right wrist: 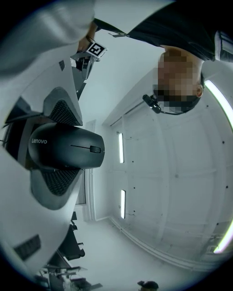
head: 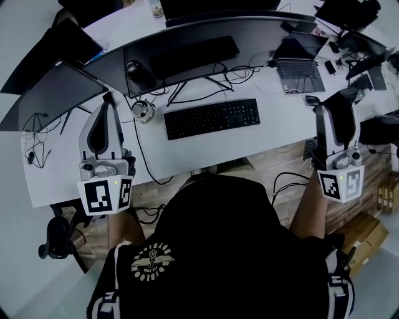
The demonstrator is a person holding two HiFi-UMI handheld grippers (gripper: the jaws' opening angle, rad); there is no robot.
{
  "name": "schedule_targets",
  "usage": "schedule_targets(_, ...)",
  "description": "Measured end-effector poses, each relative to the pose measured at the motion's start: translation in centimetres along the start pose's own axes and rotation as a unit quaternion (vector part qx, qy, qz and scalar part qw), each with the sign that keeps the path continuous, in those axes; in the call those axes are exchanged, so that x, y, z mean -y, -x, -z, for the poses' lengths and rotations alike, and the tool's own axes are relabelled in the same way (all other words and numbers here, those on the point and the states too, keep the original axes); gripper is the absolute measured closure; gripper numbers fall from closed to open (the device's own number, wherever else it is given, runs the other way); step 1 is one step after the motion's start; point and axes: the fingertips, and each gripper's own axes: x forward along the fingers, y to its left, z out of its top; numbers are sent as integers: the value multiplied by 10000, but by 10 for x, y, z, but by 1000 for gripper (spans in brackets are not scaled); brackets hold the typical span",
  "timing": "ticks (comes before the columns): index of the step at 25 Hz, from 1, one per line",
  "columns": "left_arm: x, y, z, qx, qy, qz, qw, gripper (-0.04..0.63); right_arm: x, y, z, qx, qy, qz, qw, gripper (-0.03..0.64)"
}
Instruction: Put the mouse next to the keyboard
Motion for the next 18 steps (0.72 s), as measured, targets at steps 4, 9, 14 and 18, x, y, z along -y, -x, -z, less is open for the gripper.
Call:
schedule_targets(4, 12, -24, 6, -45, 47, 64, 10000, 594, 13, -6, 17, -170, -127, 14, 9998, 321)
schedule_targets(9, 29, -52, 4, -25, 69, 173, 9998, 594, 26, -23, 32, -269, -211, -124, 9993, 321)
schedule_targets(14, 48, -77, 17, -174, 84, 298, 9994, 594, 38, -40, 63, -507, -208, -234, 9982, 321)
schedule_targets(18, 48, -91, 24, -201, 95, 218, 9995, 594, 46, -47, 87, -744, -236, -292, 9965, 322)
